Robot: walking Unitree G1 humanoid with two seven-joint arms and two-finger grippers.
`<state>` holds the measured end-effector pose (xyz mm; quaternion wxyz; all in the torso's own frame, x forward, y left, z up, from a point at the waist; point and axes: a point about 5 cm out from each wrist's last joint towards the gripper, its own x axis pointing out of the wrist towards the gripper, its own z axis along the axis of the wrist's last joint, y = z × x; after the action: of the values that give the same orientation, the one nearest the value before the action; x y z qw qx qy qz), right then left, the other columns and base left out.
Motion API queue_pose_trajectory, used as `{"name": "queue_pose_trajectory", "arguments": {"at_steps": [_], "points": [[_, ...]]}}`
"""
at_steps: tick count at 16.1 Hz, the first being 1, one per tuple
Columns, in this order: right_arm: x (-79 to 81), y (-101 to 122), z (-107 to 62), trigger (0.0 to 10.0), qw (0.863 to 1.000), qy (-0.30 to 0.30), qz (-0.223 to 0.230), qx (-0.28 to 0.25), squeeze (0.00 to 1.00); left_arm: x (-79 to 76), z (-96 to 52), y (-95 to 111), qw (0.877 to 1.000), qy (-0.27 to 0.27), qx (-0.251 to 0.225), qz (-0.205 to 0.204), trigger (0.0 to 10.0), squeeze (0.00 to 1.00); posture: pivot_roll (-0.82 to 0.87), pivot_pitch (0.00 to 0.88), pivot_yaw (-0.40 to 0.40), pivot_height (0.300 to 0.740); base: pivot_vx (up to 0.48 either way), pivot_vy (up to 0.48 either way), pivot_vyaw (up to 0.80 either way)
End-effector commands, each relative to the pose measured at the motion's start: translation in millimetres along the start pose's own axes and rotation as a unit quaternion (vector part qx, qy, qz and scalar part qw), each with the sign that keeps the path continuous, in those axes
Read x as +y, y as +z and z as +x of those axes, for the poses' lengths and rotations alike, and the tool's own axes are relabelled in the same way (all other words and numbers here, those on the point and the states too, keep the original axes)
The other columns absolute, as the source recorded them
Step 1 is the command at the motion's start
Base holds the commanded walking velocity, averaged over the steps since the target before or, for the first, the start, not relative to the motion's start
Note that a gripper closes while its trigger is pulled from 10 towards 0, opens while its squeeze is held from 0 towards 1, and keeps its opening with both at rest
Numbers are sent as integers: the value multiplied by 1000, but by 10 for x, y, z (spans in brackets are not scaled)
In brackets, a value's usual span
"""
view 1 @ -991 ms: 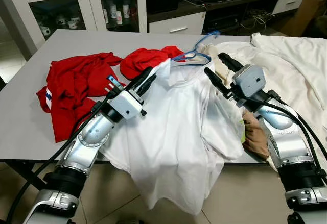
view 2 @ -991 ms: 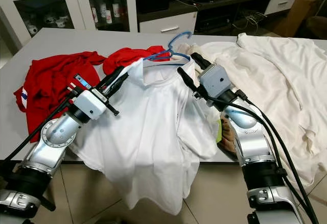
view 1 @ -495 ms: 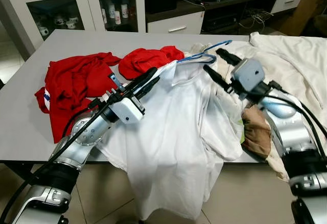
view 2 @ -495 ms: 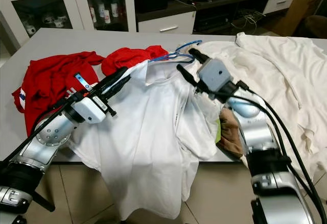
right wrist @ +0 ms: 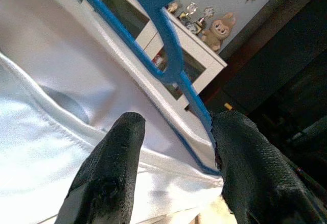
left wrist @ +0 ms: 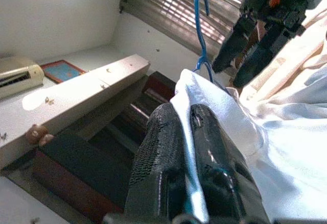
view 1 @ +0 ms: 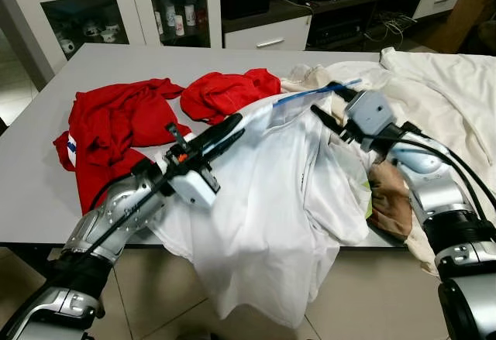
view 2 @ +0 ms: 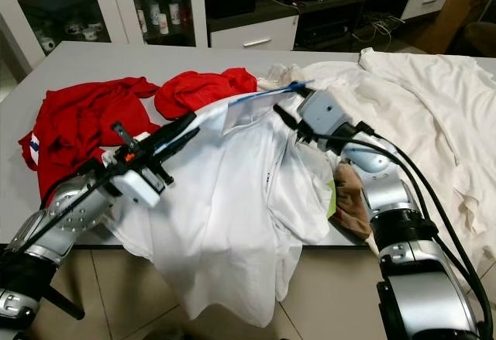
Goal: Hang hanger
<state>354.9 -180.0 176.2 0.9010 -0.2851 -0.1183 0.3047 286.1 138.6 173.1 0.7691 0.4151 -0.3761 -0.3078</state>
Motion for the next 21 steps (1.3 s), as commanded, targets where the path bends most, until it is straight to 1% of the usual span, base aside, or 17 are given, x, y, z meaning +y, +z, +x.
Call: {"name": "queue_pose_trajectory", "arguments": {"at_steps": [1,3,4,5,6,7,8,10,12,13,14,15,16,18,21], "points": [[-60,58,25,10000,1000,-1,-18,-8,0,59,22,37,1000,8,-14,16,10000,0,214,0,5,740,0,0,0],[-60,58,25,10000,1000,-1,-18,-8,0,59,22,37,1000,8,-14,16,10000,0,214,0,5,740,0,0,0],[-58,56,40,10000,1000,-1,-23,-7,0,44,6,39,1000,5,-15,23,10000,0,214,0,5,740,0,0,0],[-10,60,83,10000,999,0,-48,-9,0,22,-4,46,999,0,-18,34,10000,0,222,0,0,740,0,0,0],[25,55,135,10000,996,-25,-87,-6,0,-8,-20,52,999,-6,-22,49,10000,0,226,0,-1,740,0,0,0],[12,49,140,10000,994,-45,-96,-8,0,-22,-39,44,998,-11,-20,55,10000,0,228,0,-1,740,0,0,0],[9,43,130,10000,994,-50,-95,-12,0,-27,-54,42,998,-11,-19,58,10000,0,229,0,2,740,0,0,0],[83,32,127,10000,994,-29,-107,-20,0,-35,-60,45,998,-9,-21,62,10000,0,229,0,2,740,0,0,0],[229,51,146,10000,992,1,-115,-48,0,-71,-41,54,997,-7,-26,68,10000,0,229,0,2,740,0,0,0],[269,49,139,7451,992,10,-116,-53,0,-78,-32,62,997,-6,-28,69,10000,0,221,0,6,740,0,0,0],[295,51,134,2275,991,16,-120,-59,0,-79,-31,62,997,-6,-29,70,10000,0,221,0,6,740,0,0,0],[303,52,130,353,990,18,-122,-62,0,-79,-32,63,997,-5,-29,71,10000,0,219,0,7,740,0,0,0],[314,57,123,0,990,18,-123,-67,0,-78,-31,60,997,-3,-29,72,10000,0,216,0,7,740,0,0,0],[321,61,112,0,989,16,-123,-75,0,-63,-20,49,997,8,-26,73,10000,0,215,0,7,740,0,0,0],[309,58,92,0,989,6,-126,-79,0,-40,22,10,998,40,-7,57,10000,0,213,0,8,740,0,0,0]]}}
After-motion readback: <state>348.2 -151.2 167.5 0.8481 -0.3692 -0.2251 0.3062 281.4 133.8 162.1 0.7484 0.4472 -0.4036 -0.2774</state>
